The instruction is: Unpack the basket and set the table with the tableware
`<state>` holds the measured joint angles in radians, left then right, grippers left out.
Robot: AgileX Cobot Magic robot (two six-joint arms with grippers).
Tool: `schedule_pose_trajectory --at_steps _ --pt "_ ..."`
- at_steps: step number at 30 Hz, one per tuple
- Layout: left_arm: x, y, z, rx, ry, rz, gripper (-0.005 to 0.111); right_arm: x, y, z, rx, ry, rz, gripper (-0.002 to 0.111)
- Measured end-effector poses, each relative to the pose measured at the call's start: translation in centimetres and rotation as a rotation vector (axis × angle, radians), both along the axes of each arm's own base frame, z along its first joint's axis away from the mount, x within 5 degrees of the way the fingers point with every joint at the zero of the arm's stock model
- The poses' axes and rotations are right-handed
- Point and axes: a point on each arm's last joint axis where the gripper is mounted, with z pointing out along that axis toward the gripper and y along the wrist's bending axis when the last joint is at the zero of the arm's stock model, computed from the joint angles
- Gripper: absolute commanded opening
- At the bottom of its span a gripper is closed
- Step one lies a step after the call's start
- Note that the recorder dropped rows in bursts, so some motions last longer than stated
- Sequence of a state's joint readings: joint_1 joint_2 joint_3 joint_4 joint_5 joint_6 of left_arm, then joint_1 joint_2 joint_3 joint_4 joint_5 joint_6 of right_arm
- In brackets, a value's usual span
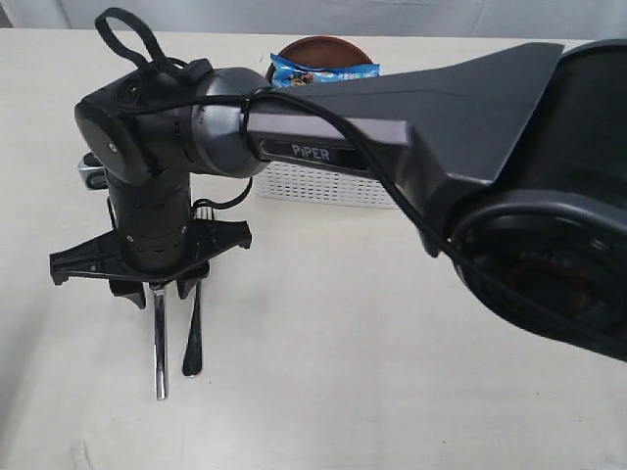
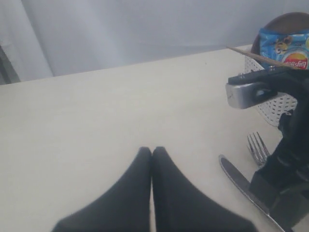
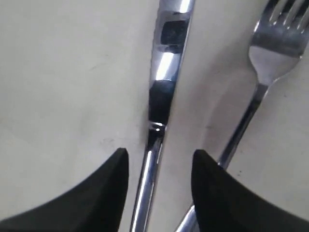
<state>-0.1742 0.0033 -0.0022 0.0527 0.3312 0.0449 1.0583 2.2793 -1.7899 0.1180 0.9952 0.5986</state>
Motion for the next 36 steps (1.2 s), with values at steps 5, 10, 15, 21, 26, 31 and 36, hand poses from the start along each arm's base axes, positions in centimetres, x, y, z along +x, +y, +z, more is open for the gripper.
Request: schedule_pose_trajectory --at_steps 5,10,15,21,26,31,36 --pt "0.0 0.0 0.0 0.0 0.0 0.0 0.0 -1.0 0.6 -1.2 -0.019 0.002 0.051 0.041" --pt "0.0 0.0 0.0 0.0 0.0 0.0 0.0 -1.3 0.9 -1.6 -0.019 -0.003 0.063 0.041" --pt "0.0 0.0 0.0 0.0 0.0 0.0 0.0 -1.3 0.9 -1.9 -0.028 -0.01 0.061 0.041" --pt "0.0 0.0 0.0 0.0 0.0 0.0 0.0 -1.1 1.0 -2.2 -0.036 -0.019 0.06 0.0" --pt "0.0 0.0 0.0 0.0 0.0 0.0 0.0 -0.9 1.1 -2.3 -0.028 -0.032 0.04 0.0" --pt "0.0 0.0 0.0 0.0 0.0 0.0 0.0 -0.1 1.6 -2.3 0.056 -0.034 -0.171 0.0" --pt "0.0 0.0 0.0 0.0 0.0 0.0 0.0 0.8 1.2 -2.3 0.08 0.04 -0.352 0.0"
